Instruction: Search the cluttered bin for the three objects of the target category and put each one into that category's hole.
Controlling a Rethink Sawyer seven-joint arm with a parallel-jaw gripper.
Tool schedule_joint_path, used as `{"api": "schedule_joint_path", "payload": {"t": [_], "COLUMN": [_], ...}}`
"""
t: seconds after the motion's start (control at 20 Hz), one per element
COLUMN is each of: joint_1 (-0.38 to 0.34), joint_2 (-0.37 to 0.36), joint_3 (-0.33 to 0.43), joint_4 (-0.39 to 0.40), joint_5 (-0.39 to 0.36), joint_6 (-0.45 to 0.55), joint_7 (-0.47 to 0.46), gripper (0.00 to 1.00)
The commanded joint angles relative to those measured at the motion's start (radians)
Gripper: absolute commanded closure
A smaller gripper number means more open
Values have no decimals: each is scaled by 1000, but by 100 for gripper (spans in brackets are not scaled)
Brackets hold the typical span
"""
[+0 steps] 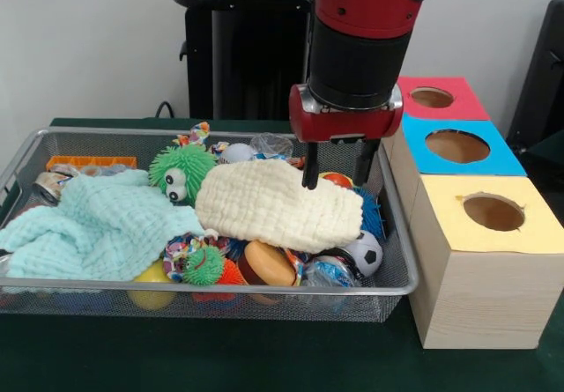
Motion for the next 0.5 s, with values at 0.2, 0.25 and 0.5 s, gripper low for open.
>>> {"api": "schedule_joint_path", "payload": {"t": [0.2, 0.25, 0.5], "joint_1": [-31, -32, -35], "joint_2": [72, 75, 62], "joint_3": [29, 29, 27], "joint_4": [-5, -5, 19], "joint_5": [-41, -43, -49], "joint_6": [-104, -116, -175], "joint_7": [31, 33, 34], "gripper": [0, 0, 0]}}
